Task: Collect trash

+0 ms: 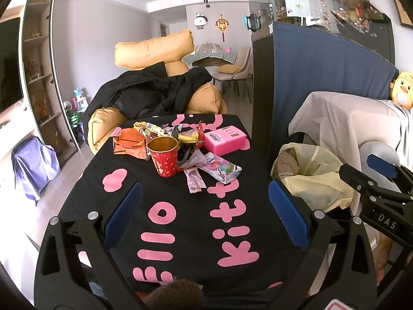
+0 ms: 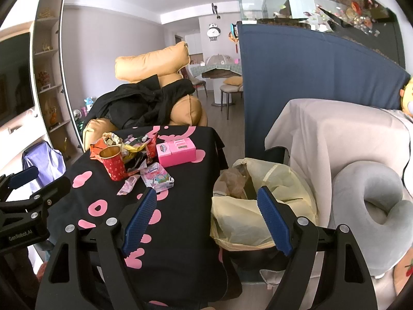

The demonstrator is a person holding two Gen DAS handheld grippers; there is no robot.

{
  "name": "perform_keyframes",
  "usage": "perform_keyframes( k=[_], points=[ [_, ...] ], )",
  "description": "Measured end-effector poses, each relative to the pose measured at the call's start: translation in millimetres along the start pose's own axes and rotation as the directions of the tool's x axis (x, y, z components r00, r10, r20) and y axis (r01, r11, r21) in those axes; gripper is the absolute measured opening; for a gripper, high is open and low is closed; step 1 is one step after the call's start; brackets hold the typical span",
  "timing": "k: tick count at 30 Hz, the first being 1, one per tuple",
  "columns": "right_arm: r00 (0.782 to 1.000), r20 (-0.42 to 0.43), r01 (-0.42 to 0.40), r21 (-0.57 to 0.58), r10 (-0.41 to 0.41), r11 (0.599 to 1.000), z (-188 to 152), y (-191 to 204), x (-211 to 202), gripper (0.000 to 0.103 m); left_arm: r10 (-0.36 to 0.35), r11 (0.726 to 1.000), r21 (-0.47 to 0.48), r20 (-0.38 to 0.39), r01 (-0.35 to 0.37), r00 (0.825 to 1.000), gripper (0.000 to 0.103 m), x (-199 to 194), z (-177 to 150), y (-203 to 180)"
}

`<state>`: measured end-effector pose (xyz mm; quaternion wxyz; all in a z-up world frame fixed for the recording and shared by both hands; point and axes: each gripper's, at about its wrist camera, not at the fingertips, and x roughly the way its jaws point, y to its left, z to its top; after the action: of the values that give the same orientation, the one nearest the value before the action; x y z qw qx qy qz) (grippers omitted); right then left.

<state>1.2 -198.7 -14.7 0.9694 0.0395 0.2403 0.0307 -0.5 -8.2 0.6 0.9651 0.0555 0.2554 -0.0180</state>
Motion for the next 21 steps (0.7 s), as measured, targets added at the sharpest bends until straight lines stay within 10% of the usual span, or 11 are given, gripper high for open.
perform_keyframes(
  k=[21],
  points=[
    [1.0,-0.004,0.003,-0.001,-0.003,1.0,-0.3,-0.3,3.6,0.076,-0.001,1.0,-0.003,-0.001,0.001,1.0,0.094,0.4,-0.9,-0.4]
  ],
)
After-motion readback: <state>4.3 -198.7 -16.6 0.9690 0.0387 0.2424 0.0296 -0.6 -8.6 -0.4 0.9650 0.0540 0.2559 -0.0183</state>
